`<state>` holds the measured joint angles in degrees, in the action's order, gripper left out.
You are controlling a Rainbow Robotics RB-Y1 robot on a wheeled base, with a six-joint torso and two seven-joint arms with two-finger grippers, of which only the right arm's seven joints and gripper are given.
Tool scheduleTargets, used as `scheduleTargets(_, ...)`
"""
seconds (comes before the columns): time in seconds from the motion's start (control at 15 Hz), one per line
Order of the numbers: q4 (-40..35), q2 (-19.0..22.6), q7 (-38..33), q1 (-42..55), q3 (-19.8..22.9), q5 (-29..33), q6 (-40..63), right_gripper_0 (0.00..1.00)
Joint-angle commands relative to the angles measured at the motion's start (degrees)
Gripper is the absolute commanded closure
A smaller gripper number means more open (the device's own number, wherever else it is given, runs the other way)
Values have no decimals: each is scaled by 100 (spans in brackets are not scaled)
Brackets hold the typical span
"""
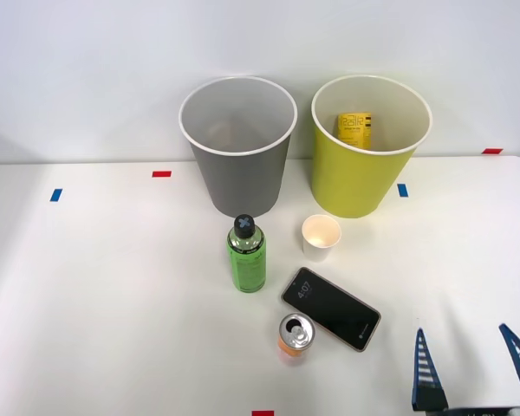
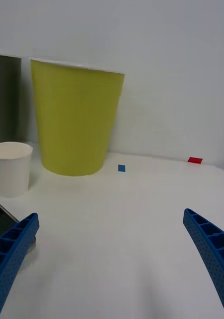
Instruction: Put cans in the gray bin, plastic bottles in the light green bin
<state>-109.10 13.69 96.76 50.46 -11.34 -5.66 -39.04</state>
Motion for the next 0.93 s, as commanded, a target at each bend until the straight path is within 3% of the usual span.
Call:
scheduleTargets(0.07,3,345,572,412,-431,-559,-130,0)
scheduleTargets(0.33,3,732,809,719,-897,-831,-130,0)
scheduleTargets(0.93,320,732,800,904,-1239,-788,-103,0)
